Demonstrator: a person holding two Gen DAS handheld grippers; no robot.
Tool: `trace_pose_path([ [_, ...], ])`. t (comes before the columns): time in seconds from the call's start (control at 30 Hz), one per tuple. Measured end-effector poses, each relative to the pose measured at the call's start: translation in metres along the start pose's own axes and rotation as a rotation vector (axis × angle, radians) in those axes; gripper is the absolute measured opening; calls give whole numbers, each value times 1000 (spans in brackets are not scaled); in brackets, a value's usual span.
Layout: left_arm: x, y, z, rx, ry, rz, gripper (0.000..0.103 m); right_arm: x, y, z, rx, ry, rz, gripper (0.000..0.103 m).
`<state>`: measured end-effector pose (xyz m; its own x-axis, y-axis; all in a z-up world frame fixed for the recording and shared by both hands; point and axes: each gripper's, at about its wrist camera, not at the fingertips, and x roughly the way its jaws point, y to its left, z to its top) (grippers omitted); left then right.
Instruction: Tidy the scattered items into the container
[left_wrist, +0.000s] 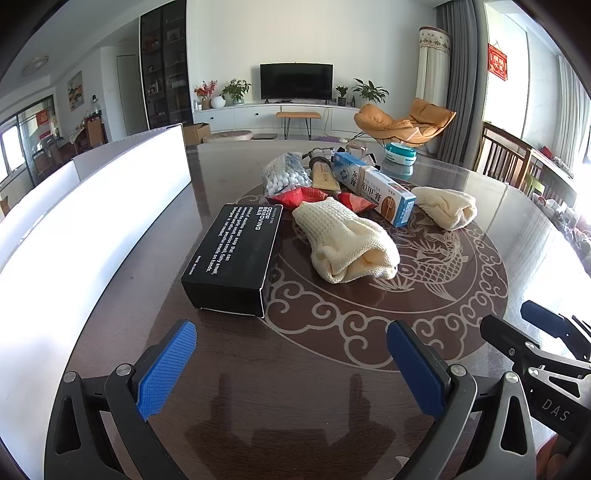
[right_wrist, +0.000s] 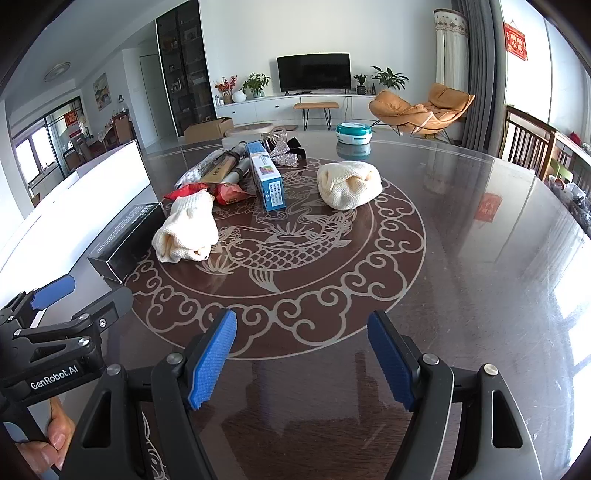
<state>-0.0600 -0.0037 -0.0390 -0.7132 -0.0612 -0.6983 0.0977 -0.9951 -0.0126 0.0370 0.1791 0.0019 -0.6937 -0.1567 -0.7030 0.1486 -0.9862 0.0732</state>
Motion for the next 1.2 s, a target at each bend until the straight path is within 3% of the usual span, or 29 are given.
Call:
trace_pose_path([
  [0.23, -3, 8, -5, 113, 65, -62, 103, 7, 2, 0, -10, 29, -3, 75],
  [0.43, 11, 20, 4, 175, 126, -47, 103, 6, -1, 0, -2, 26, -1, 75],
  [0.57, 25, 27, 14, 211, 174, 8, 103, 6, -2, 1, 4, 27, 5, 75],
  [0.7, 39, 34, 14, 210, 218, 7, 103, 7, -1, 0, 2, 30, 12, 75],
  [1.03, 62, 41, 30, 156, 301, -97, 103, 6, -3, 0, 8, 24, 19, 75],
  [1.2, 75, 33, 44, 182, 326, -112, 103, 6, -3, 0, 9, 24, 20, 75],
])
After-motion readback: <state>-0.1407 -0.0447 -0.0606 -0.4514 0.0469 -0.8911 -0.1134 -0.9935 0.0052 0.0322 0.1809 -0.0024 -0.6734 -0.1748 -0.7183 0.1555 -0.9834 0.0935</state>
